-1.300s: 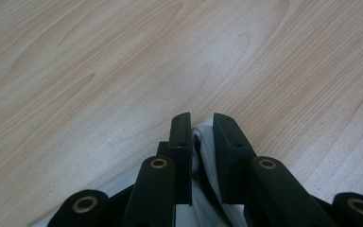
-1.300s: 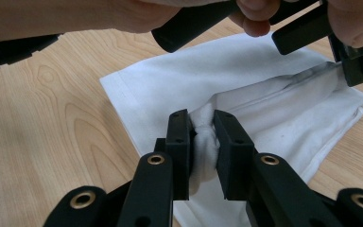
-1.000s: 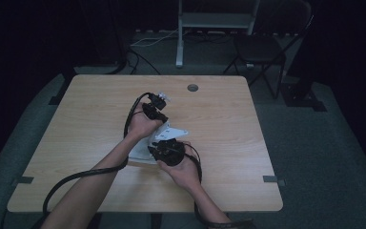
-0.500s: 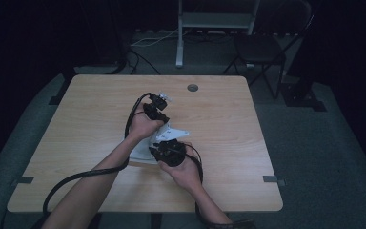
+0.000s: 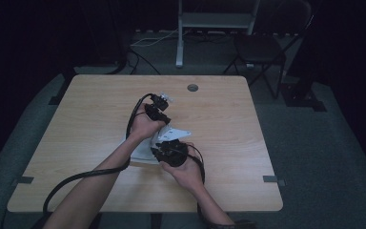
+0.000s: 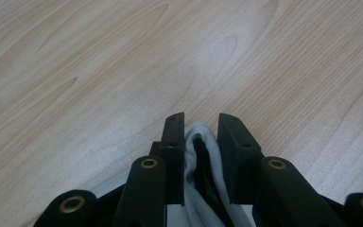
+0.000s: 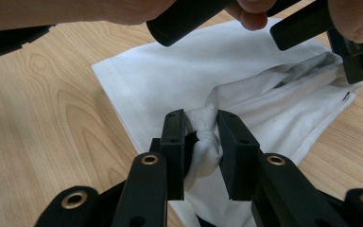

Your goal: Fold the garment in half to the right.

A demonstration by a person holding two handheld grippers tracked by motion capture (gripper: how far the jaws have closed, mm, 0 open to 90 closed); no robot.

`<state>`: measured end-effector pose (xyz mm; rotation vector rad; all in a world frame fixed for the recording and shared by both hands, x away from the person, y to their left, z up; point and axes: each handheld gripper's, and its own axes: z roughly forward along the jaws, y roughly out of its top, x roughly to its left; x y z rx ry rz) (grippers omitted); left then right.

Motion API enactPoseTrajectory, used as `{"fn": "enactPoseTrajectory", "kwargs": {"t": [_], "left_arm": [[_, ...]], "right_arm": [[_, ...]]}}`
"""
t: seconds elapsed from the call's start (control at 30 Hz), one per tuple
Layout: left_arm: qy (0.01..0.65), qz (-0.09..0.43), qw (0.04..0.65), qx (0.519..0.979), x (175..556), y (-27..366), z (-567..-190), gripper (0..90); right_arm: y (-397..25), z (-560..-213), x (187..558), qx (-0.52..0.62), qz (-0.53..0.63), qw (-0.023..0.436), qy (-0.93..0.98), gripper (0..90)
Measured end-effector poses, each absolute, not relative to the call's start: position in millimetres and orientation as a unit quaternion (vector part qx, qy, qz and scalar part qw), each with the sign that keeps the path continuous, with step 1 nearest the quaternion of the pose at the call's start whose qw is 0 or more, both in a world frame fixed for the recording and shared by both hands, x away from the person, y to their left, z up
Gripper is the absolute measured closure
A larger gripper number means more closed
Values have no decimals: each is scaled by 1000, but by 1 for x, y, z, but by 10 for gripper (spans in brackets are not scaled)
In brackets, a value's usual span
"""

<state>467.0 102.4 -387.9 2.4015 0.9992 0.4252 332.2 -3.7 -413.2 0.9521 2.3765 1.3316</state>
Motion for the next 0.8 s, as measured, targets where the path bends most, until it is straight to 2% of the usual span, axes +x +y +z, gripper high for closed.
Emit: {"fn": "enactPoseTrajectory", "kwargs": {"t": [0.8], "left_arm": [[366, 153, 250, 883, 467, 97, -390, 688]], "right_arm": [[-12, -415, 330, 336, 451, 129, 817, 701]]}}
